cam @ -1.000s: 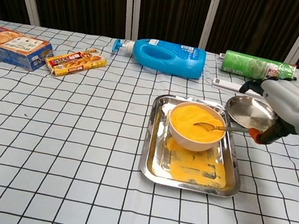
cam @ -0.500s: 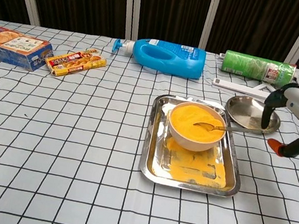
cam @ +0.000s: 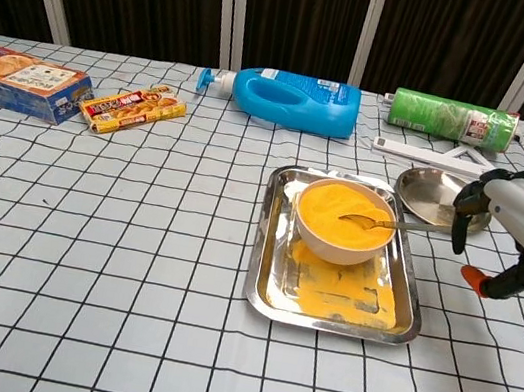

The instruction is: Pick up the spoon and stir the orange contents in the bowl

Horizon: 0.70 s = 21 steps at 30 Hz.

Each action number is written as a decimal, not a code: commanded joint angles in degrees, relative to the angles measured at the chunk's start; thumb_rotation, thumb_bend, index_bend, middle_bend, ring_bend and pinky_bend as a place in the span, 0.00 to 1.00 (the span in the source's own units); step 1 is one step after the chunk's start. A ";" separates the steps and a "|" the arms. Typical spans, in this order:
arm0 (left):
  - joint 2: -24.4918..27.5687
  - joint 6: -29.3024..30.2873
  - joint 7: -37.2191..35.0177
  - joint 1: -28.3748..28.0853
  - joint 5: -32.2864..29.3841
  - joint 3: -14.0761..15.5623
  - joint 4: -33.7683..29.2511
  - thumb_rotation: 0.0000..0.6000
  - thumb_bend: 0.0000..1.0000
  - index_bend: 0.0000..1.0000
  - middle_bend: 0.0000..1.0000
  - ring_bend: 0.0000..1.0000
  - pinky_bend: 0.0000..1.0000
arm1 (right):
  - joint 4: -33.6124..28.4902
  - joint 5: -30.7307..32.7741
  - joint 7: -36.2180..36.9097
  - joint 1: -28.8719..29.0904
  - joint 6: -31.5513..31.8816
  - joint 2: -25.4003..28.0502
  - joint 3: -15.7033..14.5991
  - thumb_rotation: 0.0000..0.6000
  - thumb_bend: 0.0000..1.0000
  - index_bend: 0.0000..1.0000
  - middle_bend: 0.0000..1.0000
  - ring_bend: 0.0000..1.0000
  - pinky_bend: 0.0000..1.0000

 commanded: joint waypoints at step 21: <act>0.25 -0.46 -0.36 -0.14 -0.17 0.12 -0.18 1.00 0.00 0.00 0.00 0.00 0.00 | 4.60 6.19 -3.06 3.95 -0.82 -4.29 5.22 1.00 0.44 0.51 0.21 0.00 0.00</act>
